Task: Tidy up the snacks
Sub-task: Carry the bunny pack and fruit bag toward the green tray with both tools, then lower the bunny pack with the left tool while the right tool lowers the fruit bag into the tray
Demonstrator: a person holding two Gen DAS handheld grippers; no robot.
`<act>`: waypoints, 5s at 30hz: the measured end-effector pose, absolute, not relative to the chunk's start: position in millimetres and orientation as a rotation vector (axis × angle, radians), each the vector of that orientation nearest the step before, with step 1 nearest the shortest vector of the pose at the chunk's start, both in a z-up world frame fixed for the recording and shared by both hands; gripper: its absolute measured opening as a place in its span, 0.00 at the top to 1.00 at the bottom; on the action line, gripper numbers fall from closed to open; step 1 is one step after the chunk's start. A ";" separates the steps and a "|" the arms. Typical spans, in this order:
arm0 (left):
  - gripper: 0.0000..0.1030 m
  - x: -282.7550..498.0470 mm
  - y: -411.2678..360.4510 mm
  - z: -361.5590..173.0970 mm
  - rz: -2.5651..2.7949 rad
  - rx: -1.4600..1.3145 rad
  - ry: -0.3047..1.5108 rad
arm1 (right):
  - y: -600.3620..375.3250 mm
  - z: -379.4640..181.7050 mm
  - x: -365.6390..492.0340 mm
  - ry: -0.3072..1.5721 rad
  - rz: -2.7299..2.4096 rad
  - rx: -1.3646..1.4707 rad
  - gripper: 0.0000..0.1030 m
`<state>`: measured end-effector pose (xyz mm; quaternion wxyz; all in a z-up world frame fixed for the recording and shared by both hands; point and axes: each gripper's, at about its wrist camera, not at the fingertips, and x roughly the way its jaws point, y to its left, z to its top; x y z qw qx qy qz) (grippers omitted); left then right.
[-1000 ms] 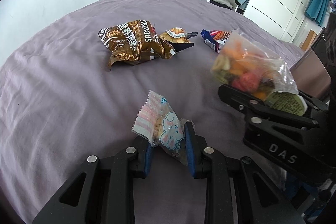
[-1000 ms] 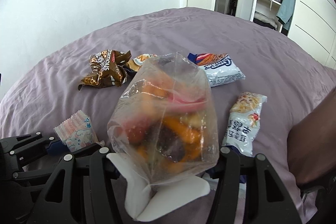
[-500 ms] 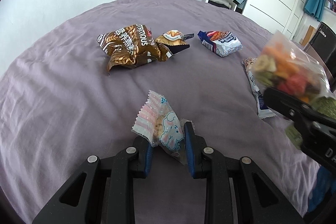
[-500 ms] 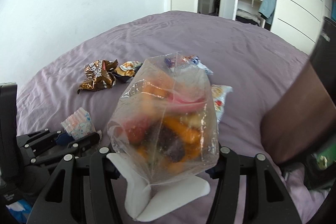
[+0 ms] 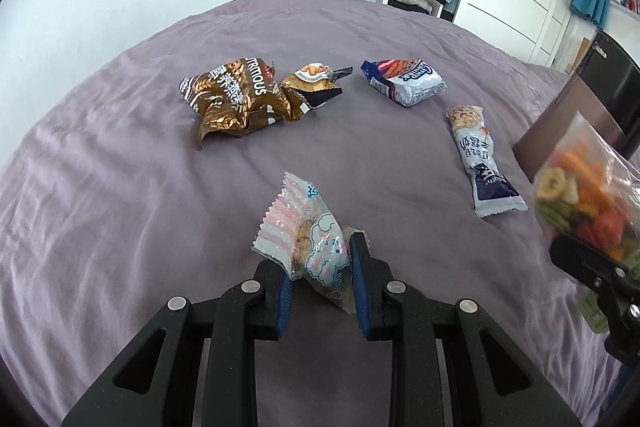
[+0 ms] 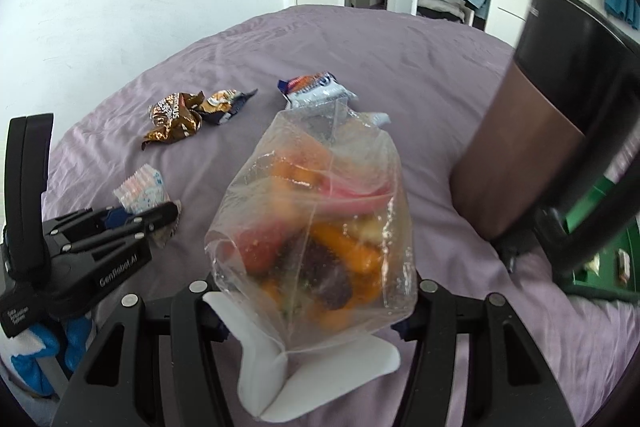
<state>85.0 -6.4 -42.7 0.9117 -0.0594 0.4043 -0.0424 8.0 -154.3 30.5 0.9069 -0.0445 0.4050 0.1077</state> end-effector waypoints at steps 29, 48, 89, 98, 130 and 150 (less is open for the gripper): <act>0.79 30.8 -82.8 2.3 -0.123 0.106 0.760 | -214.4 52.4 -63.5 0.854 0.145 -0.011 0.17; 0.79 -56.2 -226.4 48.8 -0.408 0.413 0.654 | -340.8 87.3 -136.4 0.751 -0.107 0.113 0.17; 0.79 -44.0 -439.6 61.0 -0.633 0.591 0.569 | -546.1 82.3 -150.0 0.613 -0.324 0.243 0.17; 0.79 -24.6 -454.5 56.1 -0.606 0.593 0.574 | -563.5 79.2 -124.8 0.597 -0.310 0.230 0.17; 0.79 42.6 -477.5 55.5 -0.563 0.535 0.565 | -599.2 63.7 -22.9 0.558 -0.288 0.170 0.17; 0.79 80.2 -482.2 31.1 -0.535 0.518 0.564 | -606.1 29.3 22.7 0.589 -0.297 0.139 0.17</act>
